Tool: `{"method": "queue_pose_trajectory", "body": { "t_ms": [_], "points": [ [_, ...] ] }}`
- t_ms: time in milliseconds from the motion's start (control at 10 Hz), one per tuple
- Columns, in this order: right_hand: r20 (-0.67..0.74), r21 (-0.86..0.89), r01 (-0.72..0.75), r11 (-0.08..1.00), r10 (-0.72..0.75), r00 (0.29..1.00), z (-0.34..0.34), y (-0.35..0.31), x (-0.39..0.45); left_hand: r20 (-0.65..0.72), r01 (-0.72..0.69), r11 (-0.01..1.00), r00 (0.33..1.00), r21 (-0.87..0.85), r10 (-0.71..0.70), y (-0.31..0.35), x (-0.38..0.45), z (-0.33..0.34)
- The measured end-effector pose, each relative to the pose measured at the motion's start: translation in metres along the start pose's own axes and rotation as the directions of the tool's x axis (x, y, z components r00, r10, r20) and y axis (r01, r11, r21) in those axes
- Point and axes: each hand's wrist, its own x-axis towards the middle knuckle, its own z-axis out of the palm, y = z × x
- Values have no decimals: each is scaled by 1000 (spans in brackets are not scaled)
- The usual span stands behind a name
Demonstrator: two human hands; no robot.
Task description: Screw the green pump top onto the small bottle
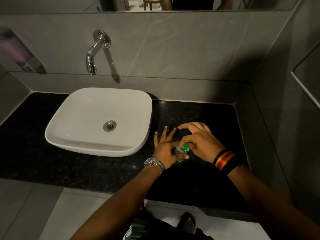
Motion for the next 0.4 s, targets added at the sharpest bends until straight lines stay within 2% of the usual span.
{"method": "queue_pose_trajectory", "body": {
  "t_ms": [100, 200, 300, 400],
  "points": [
    [-10, 38, -10, 999, 11, 1000, 2, 3, -2, 10, 14, 1000, 1000, -3, -14, 1, 0, 1],
    [-29, 80, -19, 997, 21, 999, 1, 3, -6, 78, 15, 999, 997, 48, -19, 4, 0, -4],
    [-139, 196, -20, 980, 48, 989, -10, 14, -17, 189, -13, 981, 982, 194, -24, -5, 1, -15],
    [-401, 359, 54, 932, 101, 910, -38, 25, -32, 222, -115, 956, 974, 271, 54, -12, 2, -46]
  ]
}}
